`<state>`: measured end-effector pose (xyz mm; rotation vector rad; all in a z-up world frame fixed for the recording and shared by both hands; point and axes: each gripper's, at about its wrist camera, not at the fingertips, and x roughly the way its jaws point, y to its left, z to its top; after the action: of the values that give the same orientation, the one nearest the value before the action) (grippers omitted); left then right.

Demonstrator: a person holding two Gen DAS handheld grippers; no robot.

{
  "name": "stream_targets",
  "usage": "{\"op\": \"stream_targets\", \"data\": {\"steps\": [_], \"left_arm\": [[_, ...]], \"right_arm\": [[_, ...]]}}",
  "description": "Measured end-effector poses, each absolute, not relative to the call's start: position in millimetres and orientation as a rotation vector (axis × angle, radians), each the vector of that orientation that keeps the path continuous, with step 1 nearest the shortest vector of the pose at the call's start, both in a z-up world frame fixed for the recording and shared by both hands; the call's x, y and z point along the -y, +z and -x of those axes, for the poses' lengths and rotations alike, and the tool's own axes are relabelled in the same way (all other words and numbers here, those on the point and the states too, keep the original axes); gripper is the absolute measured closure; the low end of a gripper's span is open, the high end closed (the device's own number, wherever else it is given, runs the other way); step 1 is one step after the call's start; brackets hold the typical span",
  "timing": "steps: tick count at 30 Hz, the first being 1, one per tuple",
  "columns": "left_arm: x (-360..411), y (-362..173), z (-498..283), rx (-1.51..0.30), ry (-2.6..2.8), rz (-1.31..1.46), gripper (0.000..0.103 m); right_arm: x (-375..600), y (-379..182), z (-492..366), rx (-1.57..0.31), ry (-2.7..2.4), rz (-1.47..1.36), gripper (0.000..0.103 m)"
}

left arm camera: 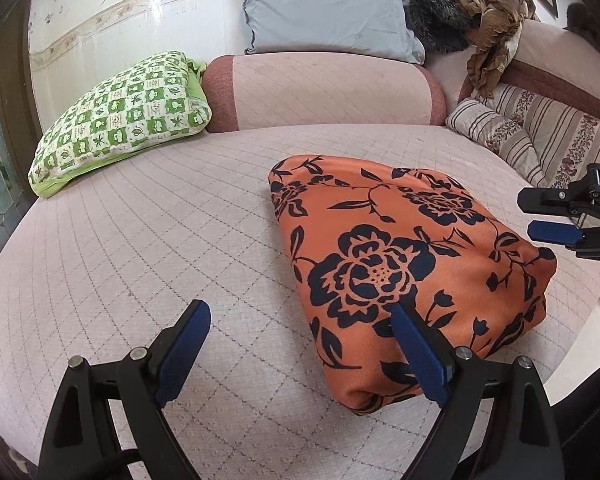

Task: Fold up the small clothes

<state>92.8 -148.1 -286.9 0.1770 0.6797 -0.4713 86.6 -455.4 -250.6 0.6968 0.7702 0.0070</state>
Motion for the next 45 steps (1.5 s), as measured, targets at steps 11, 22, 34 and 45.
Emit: {"op": "stream_targets", "data": {"steps": [11, 22, 34, 45], "left_arm": [[153.0, -285.0, -105.2, -0.706, -0.491, -0.138, 0.011], [165.5, -286.7, -116.1, -0.754, -0.518, -0.135, 0.011], [156.5, -286.6, -203.1, -1.016, -0.695, 0.071, 0.011], [176.8, -324.3, -202.9, -1.118, -0.811, 0.14, 0.011]], "right_arm": [[471.8, -261.1, -94.2, -0.785, -0.019, -0.767, 0.043], [477.6, -269.5, -102.9, -0.807, -0.026, -0.773, 0.041], [533.7, -302.7, -114.6, -0.863, 0.015, -0.971, 0.03], [533.7, -337.5, -138.2, -0.943, 0.102, -1.063, 0.024]]}}
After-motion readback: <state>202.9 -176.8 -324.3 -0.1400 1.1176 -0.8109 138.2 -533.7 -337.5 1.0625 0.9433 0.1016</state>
